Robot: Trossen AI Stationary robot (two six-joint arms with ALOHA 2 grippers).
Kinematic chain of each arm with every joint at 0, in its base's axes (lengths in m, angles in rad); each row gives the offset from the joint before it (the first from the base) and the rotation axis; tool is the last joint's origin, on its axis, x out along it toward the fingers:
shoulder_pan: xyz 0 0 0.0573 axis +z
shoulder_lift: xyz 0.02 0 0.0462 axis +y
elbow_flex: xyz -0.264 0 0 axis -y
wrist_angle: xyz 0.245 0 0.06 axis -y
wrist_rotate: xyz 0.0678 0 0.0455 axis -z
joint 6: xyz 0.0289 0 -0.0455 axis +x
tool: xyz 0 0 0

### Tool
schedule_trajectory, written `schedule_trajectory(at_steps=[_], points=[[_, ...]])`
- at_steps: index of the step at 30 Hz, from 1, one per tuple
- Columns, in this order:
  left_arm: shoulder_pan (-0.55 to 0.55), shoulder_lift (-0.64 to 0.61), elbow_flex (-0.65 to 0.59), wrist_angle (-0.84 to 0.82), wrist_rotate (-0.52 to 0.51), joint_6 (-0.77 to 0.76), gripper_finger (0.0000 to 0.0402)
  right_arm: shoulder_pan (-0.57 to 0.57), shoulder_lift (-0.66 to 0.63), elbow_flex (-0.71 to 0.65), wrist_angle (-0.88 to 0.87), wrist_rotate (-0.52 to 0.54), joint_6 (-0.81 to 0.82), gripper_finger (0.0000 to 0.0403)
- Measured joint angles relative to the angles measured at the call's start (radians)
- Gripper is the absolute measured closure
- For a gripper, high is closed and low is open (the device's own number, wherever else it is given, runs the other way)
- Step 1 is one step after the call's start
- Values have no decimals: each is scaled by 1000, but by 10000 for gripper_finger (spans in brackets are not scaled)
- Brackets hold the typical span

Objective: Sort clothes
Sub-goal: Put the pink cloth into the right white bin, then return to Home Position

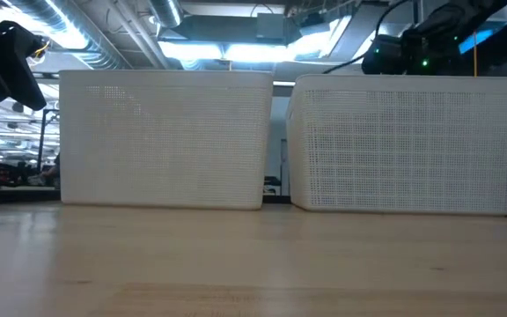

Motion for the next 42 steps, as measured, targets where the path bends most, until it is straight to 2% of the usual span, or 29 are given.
schedule_trajectory(at_steps=[6,17,25,29,33,37,42], points=[[0,0,0,0,-2,0,181,-3,12,12,-20,-11,-23,191],[0,0,0,0,-10,6,181,0,-96,245,-278,-44,-7,191],[0,-3,0,47,-13,81,181,17,-173,346,-288,-202,3,191],[4,-26,0,88,-10,135,181,107,-198,348,-220,-219,-21,191],[31,-62,0,115,-10,219,181,255,-201,346,-136,-235,-37,191],[86,-108,0,163,-11,346,181,433,-199,303,52,-229,-55,191],[157,-195,-49,312,-33,581,196,642,-192,206,304,-227,-112,192]])
